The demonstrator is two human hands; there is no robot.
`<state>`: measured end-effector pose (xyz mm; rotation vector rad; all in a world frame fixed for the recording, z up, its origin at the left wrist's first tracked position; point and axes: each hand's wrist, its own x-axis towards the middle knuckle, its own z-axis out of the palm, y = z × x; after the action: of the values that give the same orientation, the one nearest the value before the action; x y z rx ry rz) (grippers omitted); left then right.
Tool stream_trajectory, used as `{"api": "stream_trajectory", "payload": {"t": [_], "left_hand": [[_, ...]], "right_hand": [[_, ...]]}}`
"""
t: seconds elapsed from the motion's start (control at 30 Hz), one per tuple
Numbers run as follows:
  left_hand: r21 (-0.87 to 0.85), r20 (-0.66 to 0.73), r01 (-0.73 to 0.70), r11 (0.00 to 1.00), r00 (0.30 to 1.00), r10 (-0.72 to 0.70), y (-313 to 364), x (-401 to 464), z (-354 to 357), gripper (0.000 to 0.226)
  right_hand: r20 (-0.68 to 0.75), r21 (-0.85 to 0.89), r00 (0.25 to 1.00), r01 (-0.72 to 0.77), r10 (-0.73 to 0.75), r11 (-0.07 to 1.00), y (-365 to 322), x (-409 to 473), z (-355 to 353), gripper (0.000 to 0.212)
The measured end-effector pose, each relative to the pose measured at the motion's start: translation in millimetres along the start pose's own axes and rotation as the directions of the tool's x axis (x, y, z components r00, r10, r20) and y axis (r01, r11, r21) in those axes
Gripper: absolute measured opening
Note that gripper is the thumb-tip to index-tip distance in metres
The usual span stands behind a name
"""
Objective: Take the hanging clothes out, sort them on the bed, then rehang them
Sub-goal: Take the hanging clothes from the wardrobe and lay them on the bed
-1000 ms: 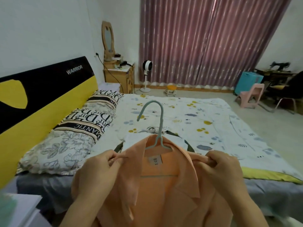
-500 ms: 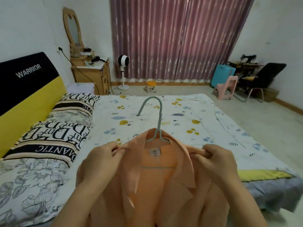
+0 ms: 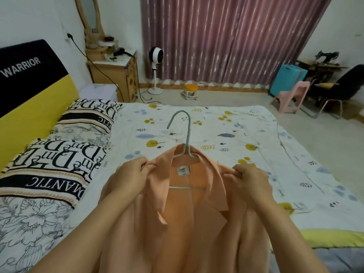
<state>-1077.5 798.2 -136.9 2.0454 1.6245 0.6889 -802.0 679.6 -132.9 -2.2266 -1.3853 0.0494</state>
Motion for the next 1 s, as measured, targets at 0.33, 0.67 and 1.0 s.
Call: {"api": "stream_trajectory", "payload": {"t": [0.33, 0.67, 1.0], "left_hand": [[0.231, 0.047, 0.080, 0.970, 0.995, -0.093, -27.9, 124.2, 117.9, 0.024], [0.539, 0.384, 0.154, 0.828, 0.830, -0.405, -93.3, 108.6, 253.0, 0.066], [0.601, 0.488, 0.133, 0.788, 0.720, -0.493, -134.9, 120.2, 303.7, 0.062]], "right_hand": [[0.235, -0.090, 0.969, -0.058, 0.078, 0.994, 43.3, 133.1, 130.7, 0.036], [0.428, -0.143, 0.900, -0.026, 0.086, 0.989, 81.9, 184.7, 268.2, 0.026], [0.587, -0.280, 0.807, 0.117, 0.073, 0.953, 97.0, 147.5, 353.7, 0.034]]}}
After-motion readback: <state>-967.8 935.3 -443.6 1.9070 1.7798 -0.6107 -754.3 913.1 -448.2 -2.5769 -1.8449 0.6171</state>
